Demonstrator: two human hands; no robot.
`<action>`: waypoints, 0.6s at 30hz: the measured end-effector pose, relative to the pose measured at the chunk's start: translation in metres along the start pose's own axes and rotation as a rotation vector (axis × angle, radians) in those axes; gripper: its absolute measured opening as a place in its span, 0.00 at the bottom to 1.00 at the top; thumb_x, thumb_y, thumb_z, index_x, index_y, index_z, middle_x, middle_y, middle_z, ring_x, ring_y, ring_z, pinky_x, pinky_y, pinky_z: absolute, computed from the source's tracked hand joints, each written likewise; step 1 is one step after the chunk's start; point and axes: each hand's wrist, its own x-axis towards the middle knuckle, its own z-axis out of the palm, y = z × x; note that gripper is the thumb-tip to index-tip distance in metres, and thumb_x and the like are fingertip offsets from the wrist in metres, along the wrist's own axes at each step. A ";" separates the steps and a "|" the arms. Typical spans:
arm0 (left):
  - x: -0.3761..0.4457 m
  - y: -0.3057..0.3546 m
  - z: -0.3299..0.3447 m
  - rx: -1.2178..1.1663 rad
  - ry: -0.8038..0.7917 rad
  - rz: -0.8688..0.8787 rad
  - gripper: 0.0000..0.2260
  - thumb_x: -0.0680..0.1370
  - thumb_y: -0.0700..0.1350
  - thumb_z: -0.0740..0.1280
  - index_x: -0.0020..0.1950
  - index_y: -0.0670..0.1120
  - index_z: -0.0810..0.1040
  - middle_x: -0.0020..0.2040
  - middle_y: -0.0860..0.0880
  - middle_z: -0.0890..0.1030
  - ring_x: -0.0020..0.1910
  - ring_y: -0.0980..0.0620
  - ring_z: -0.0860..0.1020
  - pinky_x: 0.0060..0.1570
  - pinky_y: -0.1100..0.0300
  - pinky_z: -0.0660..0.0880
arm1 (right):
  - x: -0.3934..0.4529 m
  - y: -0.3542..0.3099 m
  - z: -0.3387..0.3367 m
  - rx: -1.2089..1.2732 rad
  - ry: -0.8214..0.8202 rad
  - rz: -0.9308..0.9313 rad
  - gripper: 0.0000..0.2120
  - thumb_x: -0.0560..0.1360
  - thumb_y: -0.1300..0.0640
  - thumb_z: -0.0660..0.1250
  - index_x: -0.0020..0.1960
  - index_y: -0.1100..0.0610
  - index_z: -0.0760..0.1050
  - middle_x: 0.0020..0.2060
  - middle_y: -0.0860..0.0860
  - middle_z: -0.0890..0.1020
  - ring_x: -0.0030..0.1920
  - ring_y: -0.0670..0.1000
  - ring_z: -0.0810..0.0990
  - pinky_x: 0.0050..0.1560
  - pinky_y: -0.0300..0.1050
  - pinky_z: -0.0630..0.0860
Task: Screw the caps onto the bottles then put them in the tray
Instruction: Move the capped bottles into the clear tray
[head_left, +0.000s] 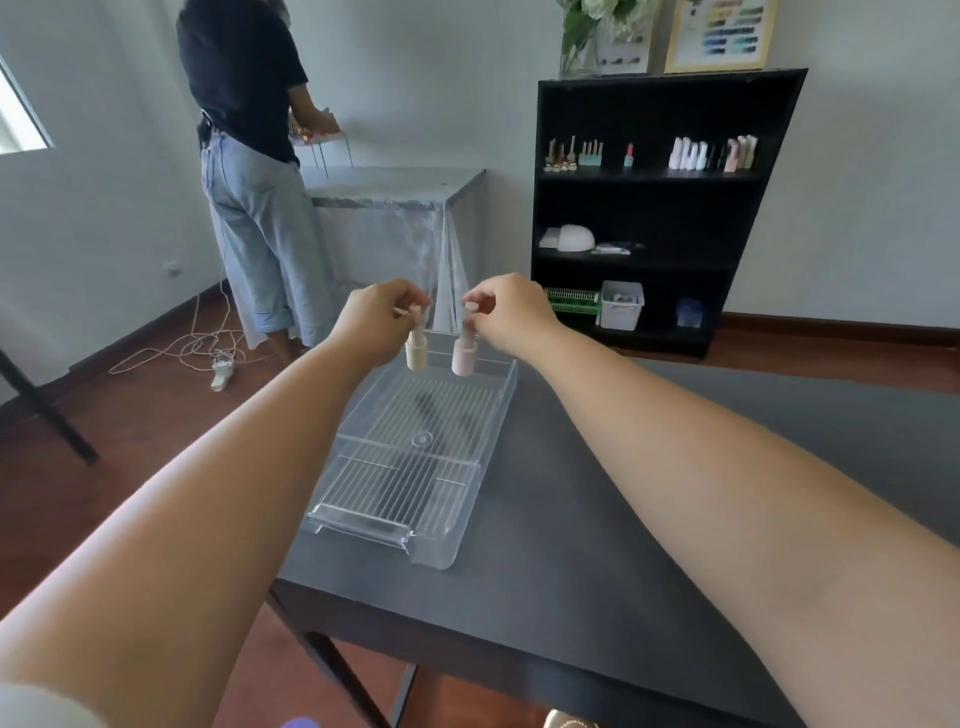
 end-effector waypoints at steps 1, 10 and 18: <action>0.004 -0.005 0.003 -0.008 -0.001 -0.004 0.10 0.75 0.38 0.64 0.51 0.50 0.80 0.46 0.50 0.83 0.37 0.56 0.75 0.43 0.61 0.73 | 0.006 0.002 0.008 -0.008 -0.014 0.009 0.11 0.76 0.61 0.64 0.57 0.55 0.81 0.54 0.53 0.83 0.50 0.50 0.79 0.49 0.39 0.74; 0.025 -0.034 0.016 -0.062 -0.051 -0.054 0.10 0.77 0.40 0.64 0.55 0.52 0.74 0.51 0.49 0.83 0.47 0.52 0.81 0.39 0.66 0.73 | 0.044 0.007 0.056 -0.057 -0.068 0.019 0.14 0.75 0.64 0.63 0.57 0.54 0.80 0.54 0.52 0.83 0.55 0.51 0.79 0.55 0.43 0.76; 0.029 -0.041 0.016 -0.016 0.001 -0.066 0.07 0.76 0.39 0.66 0.52 0.47 0.78 0.39 0.53 0.78 0.30 0.59 0.73 0.27 0.65 0.69 | 0.054 0.000 0.072 -0.070 -0.047 -0.007 0.14 0.76 0.61 0.61 0.57 0.51 0.80 0.52 0.53 0.82 0.52 0.53 0.80 0.53 0.50 0.78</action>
